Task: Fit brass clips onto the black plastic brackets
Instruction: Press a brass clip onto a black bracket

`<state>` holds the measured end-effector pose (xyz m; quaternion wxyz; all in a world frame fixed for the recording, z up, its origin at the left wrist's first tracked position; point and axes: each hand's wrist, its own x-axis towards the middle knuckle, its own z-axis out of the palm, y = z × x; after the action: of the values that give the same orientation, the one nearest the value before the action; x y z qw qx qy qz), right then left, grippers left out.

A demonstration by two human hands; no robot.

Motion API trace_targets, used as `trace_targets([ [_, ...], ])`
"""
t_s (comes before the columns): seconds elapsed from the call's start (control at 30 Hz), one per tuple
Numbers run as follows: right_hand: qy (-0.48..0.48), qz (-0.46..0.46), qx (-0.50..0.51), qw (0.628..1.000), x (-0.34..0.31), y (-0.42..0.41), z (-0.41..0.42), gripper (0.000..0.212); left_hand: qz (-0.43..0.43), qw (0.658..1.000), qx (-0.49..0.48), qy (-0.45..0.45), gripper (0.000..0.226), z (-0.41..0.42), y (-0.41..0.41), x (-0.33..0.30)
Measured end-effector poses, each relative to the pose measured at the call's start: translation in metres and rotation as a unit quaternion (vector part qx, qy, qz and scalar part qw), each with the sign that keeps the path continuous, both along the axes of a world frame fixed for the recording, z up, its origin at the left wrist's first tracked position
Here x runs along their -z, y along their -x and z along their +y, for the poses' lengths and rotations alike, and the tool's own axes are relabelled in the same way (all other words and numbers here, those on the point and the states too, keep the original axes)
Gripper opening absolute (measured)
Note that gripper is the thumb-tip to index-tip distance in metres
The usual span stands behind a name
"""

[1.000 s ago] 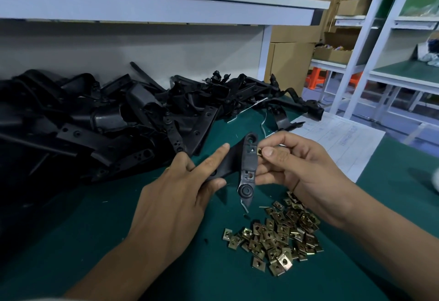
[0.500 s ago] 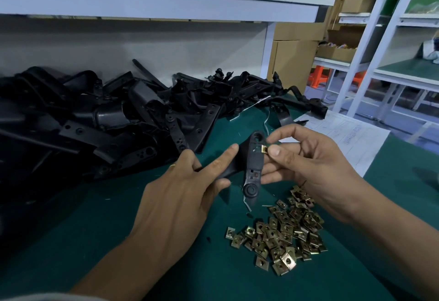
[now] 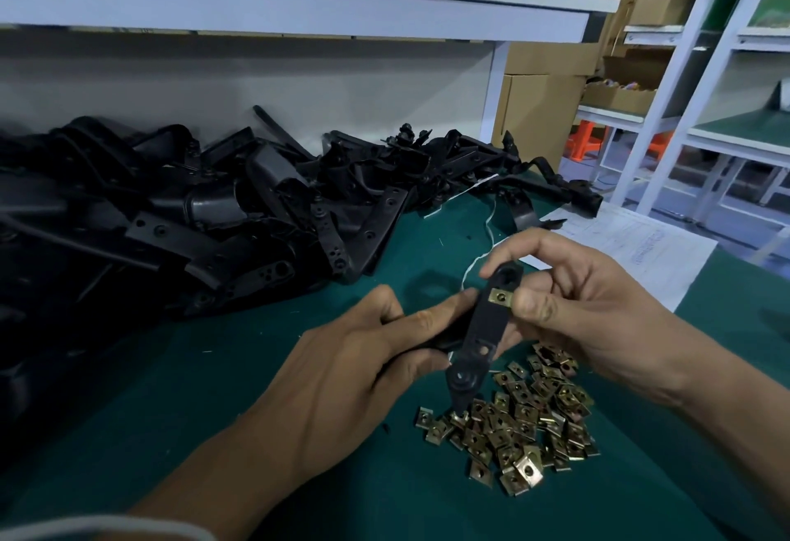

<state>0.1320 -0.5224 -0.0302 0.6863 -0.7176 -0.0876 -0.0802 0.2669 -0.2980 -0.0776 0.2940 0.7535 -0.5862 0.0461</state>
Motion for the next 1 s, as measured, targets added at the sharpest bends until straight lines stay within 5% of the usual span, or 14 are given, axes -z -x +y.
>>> trace_targets([
  [0.2, 0.078, -0.075, 0.097, 0.989, 0.005, -0.006, 0.012, 0.028, -0.009, 1.000, -0.007, 0.015, 0.025, -0.004, 0.003, 0.002],
  [0.33, 0.092, -0.070, 0.143, 0.983, 0.004, -0.007, 0.009, 0.034, 0.000, 0.995, -0.084, 0.053, 0.050, -0.003, 0.003, 0.000],
  [0.53, 0.396, 0.089, 0.060, 0.912, 0.001, 0.004, -0.007, 0.004, 0.016, 0.974, -0.215, 0.066, 0.054, -0.004, -0.012, 0.011],
  [1.0, 0.399, 0.191, 0.015, 0.897, -0.003, 0.011, -0.014, 0.014, -0.014, 0.974, -0.222, 0.029, 0.056, -0.006, -0.011, 0.013],
])
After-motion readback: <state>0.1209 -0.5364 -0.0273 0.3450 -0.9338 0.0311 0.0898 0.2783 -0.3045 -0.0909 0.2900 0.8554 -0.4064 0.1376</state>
